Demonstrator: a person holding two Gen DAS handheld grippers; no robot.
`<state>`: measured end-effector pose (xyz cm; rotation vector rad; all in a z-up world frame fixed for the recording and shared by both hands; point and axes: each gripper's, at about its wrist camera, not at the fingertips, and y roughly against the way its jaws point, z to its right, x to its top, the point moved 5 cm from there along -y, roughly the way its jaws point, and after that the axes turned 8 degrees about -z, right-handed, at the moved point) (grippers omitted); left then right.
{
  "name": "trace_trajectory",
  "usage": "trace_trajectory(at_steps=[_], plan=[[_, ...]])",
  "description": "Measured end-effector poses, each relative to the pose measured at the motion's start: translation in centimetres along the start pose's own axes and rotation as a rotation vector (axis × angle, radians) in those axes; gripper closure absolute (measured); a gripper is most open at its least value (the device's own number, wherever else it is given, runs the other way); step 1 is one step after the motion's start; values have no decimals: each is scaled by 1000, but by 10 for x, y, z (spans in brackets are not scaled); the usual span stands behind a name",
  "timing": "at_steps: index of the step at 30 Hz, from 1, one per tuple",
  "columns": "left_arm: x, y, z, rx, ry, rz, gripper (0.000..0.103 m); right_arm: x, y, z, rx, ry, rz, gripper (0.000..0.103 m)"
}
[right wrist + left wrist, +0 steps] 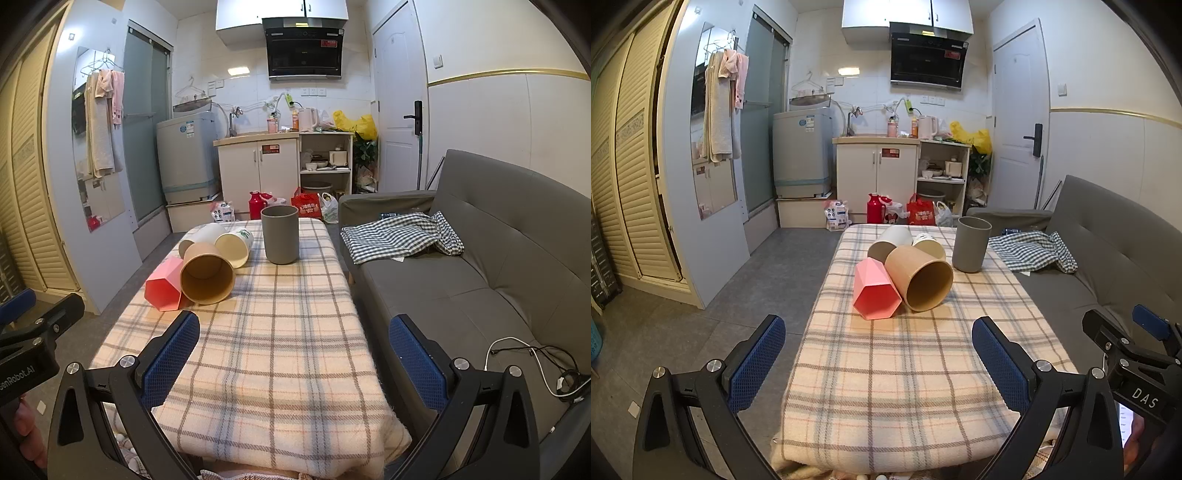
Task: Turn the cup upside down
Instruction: 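Move the right tool toward the tan kraft paper cup lying on its side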
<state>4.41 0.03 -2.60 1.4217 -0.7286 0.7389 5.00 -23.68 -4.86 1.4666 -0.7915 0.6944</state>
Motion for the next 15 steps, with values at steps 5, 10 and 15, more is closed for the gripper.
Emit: trace_trajectory(at_steps=[5, 10, 15], plan=[[0, 0, 0, 2, -1, 1, 0, 0, 0, 0, 1, -1, -1, 0], [-1, 0, 0, -2, 2, 1, 0, -1, -1, -1, 3, 2, -2, 0], [-1, 0, 0, -2, 2, 1, 0, 0, 0, -1, 2, -1, -2, 0]])
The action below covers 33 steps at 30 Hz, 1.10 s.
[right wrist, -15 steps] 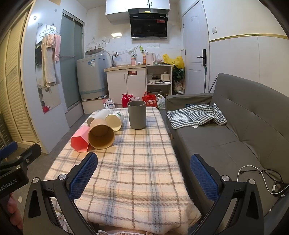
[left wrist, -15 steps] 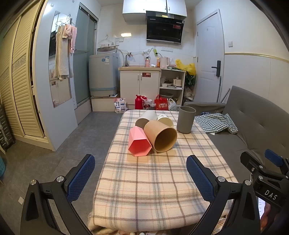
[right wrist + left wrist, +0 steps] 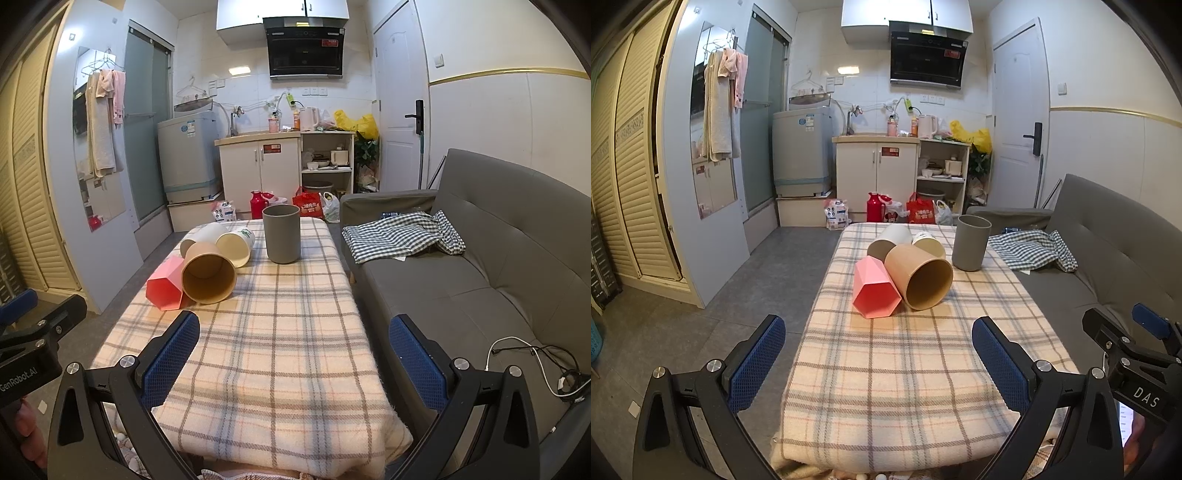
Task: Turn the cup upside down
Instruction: 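Move the right tool toward the tan kraft paper cup lying on its side, then grasp the tan paper cup's rim with the right tool and lift it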
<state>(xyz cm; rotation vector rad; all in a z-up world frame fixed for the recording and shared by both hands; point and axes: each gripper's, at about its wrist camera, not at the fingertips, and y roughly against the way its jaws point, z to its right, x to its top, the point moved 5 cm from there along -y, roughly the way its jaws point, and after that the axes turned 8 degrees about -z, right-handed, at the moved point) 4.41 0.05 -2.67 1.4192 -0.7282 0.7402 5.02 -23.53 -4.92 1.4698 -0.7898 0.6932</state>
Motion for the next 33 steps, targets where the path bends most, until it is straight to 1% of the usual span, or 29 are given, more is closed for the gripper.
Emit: trace_trajectory(at_steps=[13, 25, 27, 30, 33], plan=[[-2, 0, -2, -4, 7, -11, 0, -1, -1, -1, 2, 2, -4, 0], [0, -9, -4, -20, 29, -20, 0, 0, -8, -8, 15, 16, -30, 0], [4, -12, -8, -25, 44, -27, 0, 4, -10, -10, 16, 22, -35, 0], [13, -23, -14, -11, 60, -49, 0, 13, -16, -13, 6, 39, -47, 0], [22, -43, -22, 5, 70, -96, 0, 24, -32, -18, 25, 38, -87, 0]])
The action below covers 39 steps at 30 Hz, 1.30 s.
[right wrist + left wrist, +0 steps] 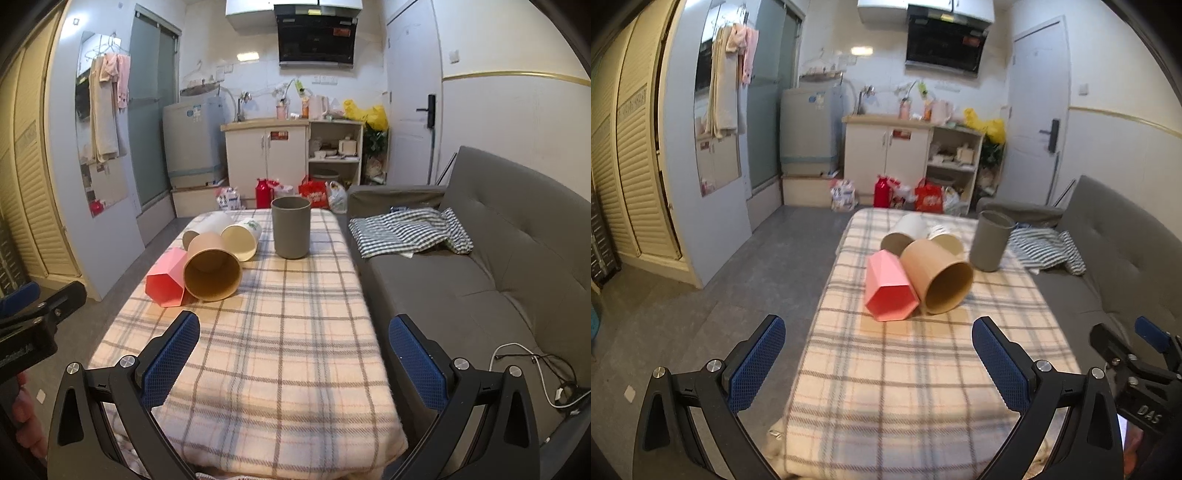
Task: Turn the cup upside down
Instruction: 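Grasp the tan paper cup's rim with the right tool and lift it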
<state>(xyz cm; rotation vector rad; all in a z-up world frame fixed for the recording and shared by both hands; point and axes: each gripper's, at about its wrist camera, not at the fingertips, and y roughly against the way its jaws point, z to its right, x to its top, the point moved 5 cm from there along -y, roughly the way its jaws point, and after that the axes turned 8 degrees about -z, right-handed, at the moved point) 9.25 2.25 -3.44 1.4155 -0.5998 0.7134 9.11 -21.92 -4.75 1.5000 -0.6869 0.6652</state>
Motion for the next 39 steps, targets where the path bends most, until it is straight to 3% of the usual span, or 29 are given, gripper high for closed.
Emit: trace_trajectory(at_steps=[5, 12, 19, 23, 27, 29, 30, 33, 39], plan=[[19, -42, -15, 42, 10, -62, 0, 29, -46, -16, 80, -4, -92, 0], [41, -100, -47, 120, 42, -129, 0, 68, -120, -61, 182, 67, -152, 0], [47, -142, -72, 135, 72, -168, 0, 73, -197, -91, 232, 99, -249, 0], [43, -154, -75, 118, 80, -185, 0, 68, -217, -92, 253, 83, -290, 0], [38, -157, -72, 116, 62, -198, 0, 65, -228, -93, 288, 64, -318, 2], [37, -158, -68, 129, 53, -203, 0, 63, -232, -96, 323, 52, -354, 14], [36, -156, -66, 130, 47, -204, 0, 63, -231, -95, 320, 48, -351, 14], [36, -147, -63, 125, 45, -200, 0, 63, -221, -92, 303, 55, -344, 16], [39, -118, -52, 111, 45, -172, 0, 55, -167, -72, 187, 85, -282, 16]])
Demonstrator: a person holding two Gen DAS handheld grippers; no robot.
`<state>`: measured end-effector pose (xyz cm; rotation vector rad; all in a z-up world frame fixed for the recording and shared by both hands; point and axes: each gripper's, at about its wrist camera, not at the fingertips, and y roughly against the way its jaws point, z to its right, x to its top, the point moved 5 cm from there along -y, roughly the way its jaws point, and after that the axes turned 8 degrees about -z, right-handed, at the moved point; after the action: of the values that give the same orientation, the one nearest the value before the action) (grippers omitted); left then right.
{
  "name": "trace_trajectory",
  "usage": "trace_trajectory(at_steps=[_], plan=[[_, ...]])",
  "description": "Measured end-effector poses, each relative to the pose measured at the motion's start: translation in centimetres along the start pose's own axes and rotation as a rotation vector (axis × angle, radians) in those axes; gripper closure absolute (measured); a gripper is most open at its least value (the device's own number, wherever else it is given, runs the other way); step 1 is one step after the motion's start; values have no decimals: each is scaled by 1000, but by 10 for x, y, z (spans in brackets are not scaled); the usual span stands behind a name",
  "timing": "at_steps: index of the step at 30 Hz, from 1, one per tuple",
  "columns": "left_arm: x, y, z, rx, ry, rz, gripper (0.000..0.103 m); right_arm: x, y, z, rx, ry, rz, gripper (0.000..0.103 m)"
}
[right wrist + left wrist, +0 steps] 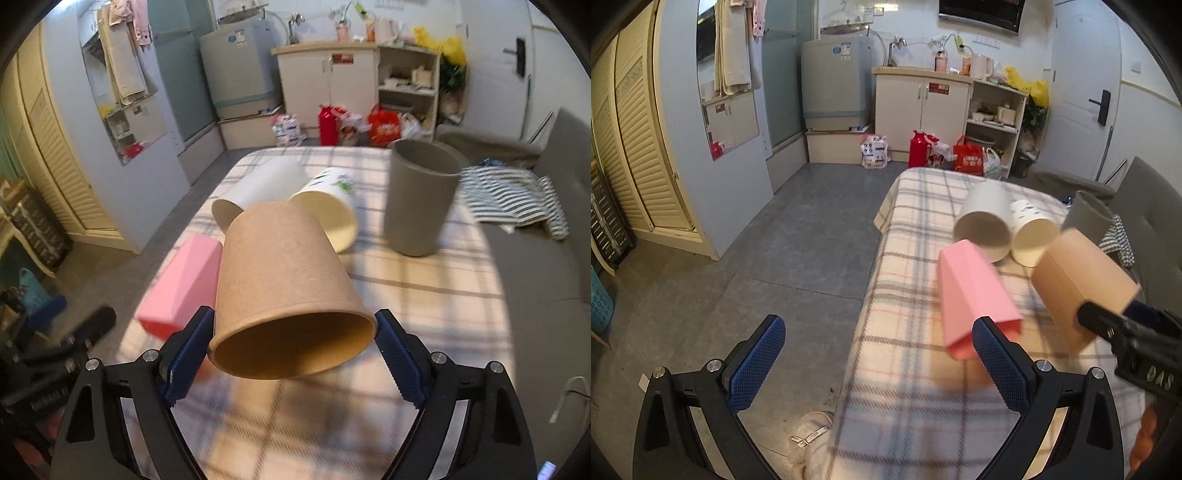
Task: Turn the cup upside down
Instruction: 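Grasp the tan paper cup's rim with the right tool and lift it, then carry the tan cup toward the left tool and pass it over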
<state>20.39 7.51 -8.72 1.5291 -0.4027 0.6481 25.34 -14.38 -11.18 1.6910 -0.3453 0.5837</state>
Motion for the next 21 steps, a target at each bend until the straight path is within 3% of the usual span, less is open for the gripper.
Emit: trace_trajectory(at_steps=[3, 8, 14, 21], plan=[[-9, 16, 9, 19, -8, 2, 0, -23, 26, 11, -50, -30, -8, 16], [-27, 39, 22, -18, -14, 13, 0, -67, 60, 18, -104, -69, -8, 16], [-53, 62, 41, -44, -62, 9, 0, -105, 74, 21, -140, -98, -50, 16], [-71, 78, 47, -38, -93, 2, 0, -124, 72, 15, -144, -86, -87, 16]])
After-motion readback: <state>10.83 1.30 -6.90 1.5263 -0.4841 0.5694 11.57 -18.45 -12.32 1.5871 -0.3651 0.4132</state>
